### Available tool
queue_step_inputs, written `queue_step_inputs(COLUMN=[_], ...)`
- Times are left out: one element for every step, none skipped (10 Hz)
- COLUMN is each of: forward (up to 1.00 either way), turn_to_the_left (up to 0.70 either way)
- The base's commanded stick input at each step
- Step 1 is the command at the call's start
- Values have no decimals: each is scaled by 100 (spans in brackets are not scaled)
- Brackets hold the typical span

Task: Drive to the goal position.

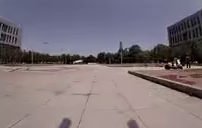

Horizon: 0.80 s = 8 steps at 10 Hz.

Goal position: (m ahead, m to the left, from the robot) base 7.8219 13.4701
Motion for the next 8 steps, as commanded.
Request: queue_step_inputs(forward=[100, 100, 100, 100, 100, 100, 100, 100], turn_to_the_left=[0, 0, 31, 40, 9, 0, 0, 0])
